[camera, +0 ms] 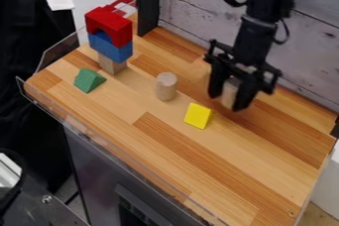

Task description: Took the white cylinder from the red arch and put on the right side of the table

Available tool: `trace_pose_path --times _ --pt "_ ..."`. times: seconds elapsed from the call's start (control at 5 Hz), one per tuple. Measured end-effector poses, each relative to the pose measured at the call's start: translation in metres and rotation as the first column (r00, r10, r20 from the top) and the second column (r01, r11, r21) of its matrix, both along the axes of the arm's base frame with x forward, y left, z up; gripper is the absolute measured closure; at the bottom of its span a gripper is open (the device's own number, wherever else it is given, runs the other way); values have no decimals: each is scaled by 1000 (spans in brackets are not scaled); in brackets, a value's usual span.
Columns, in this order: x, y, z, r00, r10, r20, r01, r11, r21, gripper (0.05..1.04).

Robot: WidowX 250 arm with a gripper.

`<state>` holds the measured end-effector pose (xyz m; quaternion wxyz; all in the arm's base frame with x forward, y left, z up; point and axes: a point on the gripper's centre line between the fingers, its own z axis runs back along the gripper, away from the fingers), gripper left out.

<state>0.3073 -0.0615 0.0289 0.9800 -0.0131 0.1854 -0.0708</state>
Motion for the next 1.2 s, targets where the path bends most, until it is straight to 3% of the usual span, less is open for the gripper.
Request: trace_pose_path --times 0.4,1.2 --pt "-7 -14 -5 999 -31 -18 31 999 8 533" --pt "-13 -1 -14 999 34 -39 -34 999 1 533"
